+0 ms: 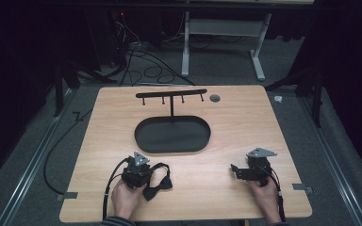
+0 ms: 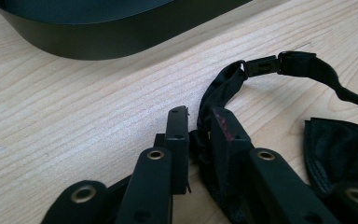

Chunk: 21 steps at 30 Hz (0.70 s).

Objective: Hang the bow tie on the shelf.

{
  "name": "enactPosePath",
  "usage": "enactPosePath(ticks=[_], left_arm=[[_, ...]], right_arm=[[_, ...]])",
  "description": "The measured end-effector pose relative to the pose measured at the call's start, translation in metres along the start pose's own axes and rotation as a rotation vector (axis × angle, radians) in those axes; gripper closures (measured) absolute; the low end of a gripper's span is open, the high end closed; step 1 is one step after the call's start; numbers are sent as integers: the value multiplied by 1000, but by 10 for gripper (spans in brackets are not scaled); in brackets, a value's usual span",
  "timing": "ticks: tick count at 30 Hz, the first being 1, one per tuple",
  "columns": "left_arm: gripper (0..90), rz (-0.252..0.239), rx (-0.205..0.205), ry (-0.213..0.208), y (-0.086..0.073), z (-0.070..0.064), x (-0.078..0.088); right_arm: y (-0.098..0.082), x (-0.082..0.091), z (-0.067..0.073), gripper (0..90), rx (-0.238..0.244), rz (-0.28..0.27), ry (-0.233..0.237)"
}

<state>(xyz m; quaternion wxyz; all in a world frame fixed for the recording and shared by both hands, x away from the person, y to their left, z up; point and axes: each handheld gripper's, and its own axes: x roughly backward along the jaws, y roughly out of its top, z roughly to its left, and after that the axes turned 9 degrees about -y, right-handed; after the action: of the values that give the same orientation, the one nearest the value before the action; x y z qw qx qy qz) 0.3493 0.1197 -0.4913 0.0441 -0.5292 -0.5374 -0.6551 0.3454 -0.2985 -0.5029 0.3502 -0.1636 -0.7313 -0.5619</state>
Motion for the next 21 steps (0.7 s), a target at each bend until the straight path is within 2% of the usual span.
enactPosePath(ticks=[8, 17, 21], left_arm=[[792, -13, -4, 4, 2, 0, 3], [793, -66, -34, -4, 12, -6, 21], [792, -89, -62, 0, 20, -11, 33]], right_arm=[[0, 0, 0, 177, 0, 0, 0], [0, 0, 0, 177, -3, 2, 1], [0, 0, 0, 176, -1, 1, 0]])
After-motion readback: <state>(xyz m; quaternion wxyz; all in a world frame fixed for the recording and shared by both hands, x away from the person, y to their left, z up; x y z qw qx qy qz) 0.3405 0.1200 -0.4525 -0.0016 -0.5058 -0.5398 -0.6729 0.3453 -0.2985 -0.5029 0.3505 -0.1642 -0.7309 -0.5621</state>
